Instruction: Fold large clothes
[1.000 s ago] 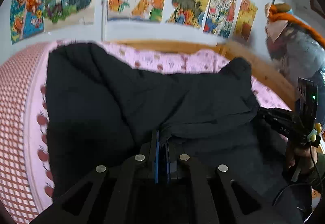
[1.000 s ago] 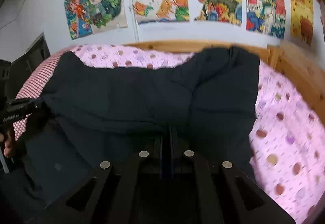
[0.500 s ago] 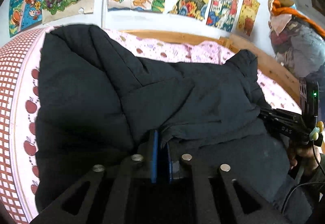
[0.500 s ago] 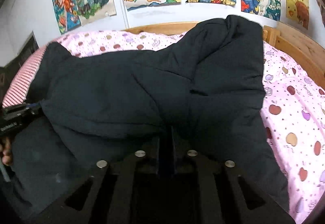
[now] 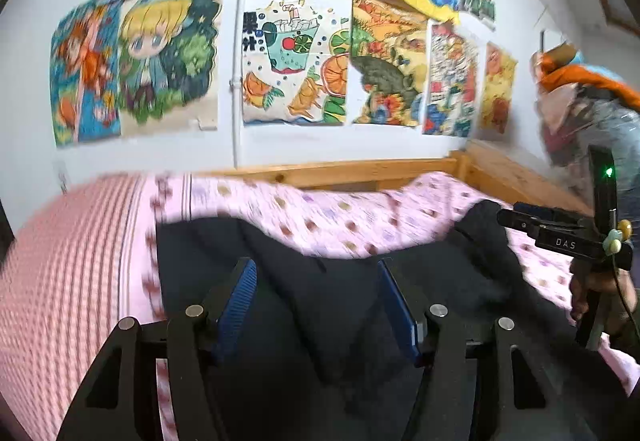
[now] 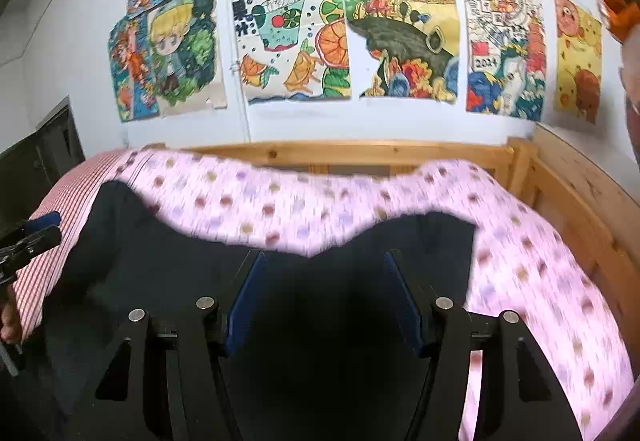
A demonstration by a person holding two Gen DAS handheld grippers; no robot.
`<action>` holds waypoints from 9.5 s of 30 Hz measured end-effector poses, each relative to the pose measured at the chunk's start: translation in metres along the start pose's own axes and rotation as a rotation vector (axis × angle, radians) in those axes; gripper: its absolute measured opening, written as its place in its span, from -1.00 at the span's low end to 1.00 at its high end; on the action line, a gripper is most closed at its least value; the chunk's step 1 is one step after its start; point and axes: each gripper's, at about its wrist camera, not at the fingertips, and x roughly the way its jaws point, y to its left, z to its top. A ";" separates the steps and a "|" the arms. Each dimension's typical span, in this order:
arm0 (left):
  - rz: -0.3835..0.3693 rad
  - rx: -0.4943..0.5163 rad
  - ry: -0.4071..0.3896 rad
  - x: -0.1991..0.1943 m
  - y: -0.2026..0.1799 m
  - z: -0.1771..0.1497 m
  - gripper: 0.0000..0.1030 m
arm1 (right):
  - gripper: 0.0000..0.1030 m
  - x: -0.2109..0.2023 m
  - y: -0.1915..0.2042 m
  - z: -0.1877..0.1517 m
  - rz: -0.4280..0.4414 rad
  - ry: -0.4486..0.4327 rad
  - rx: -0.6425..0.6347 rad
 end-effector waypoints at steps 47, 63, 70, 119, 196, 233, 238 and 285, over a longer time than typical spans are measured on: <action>-0.167 0.080 0.314 0.104 -0.032 -0.064 -0.06 | -0.95 0.067 0.022 -0.083 0.149 0.260 -0.067; -0.063 0.061 0.145 0.042 -0.027 -0.057 0.47 | 0.22 -0.013 0.032 -0.077 -0.051 0.063 -0.161; -0.122 -0.092 0.096 0.003 -0.016 -0.051 0.74 | 0.28 -0.057 0.024 -0.075 -0.050 0.005 -0.076; -0.114 0.033 -0.115 -0.289 -0.038 -0.095 0.99 | 0.83 -0.374 0.078 -0.140 0.021 -0.181 -0.050; 0.046 0.417 0.044 -0.297 -0.058 -0.292 0.99 | 0.84 -0.349 0.087 -0.330 -0.119 0.129 -0.298; 0.204 0.419 -0.171 -0.311 -0.059 -0.278 0.91 | -0.19 -0.361 0.081 -0.307 -0.234 -0.138 -0.200; 0.188 0.455 -0.211 -0.315 -0.064 -0.271 0.56 | -0.49 -0.361 0.090 -0.307 -0.230 -0.148 -0.227; 0.254 0.278 -0.078 -0.189 -0.067 -0.060 -0.58 | -0.79 -0.268 0.085 -0.127 -0.259 -0.357 -0.338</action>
